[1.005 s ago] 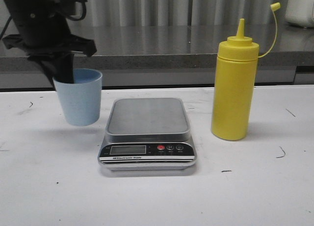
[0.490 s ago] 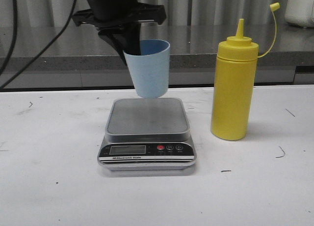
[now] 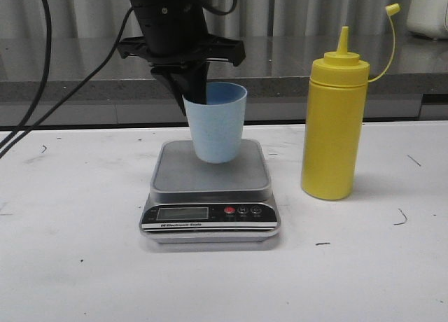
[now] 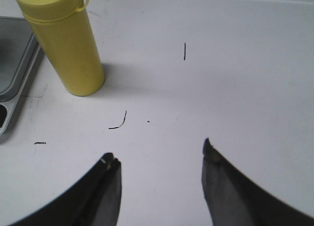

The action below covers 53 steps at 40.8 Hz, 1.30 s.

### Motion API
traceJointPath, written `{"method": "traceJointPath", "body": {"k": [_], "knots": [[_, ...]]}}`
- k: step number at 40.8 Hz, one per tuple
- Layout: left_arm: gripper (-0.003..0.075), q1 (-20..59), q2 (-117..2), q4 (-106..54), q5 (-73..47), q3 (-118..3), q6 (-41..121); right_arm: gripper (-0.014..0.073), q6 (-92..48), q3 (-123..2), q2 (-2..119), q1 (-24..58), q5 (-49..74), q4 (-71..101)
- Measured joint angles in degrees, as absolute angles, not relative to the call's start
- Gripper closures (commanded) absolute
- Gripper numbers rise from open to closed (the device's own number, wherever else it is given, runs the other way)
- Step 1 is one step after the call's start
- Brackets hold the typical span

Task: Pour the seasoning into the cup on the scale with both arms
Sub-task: 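Lift the cup with the left gripper and lower it onto the scale, then open the left gripper and raise it away from the cup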

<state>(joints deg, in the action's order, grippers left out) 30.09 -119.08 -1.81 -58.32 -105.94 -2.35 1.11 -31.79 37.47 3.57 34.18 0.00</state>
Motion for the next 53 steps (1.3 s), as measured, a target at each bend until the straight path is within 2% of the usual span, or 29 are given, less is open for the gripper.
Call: {"method": "traceJointPath", "body": {"k": [11,13,20,23,40,53], "knots": [[0.0724,30.09,-120.31,-1.3,-59.45,-106.18,-2.44,0.0189,1.11,-31.79,37.47,3.57,34.18,0.0],[0.0671,30.09,-120.31,-1.3,-59.45,-106.18,-2.48,0.0189,1.11,-31.79,37.47,3.57,34.18,0.0],[0.0349,30.09,-120.63,-1.19,-59.82,-106.18,-2.48,0.0189,1.11,-31.79,37.47,3.57,34.18,0.0],[0.0291,30.09,-120.78,-1.19,-60.16,-106.3,-2.48,0.0189,1.11,-31.79,37.47,3.57,34.18,0.0],[0.0302,30.09,-114.91,-1.19,-61.32,-106.97,-2.23,0.0189,1.11,-31.79,37.47,3.57,34.18,0.0],[0.0302,29.89,-100.37,-0.43,-57.06,-93.86,-0.95,0.0189,1.11,-31.79,37.47,3.57,34.18,0.0]]}}
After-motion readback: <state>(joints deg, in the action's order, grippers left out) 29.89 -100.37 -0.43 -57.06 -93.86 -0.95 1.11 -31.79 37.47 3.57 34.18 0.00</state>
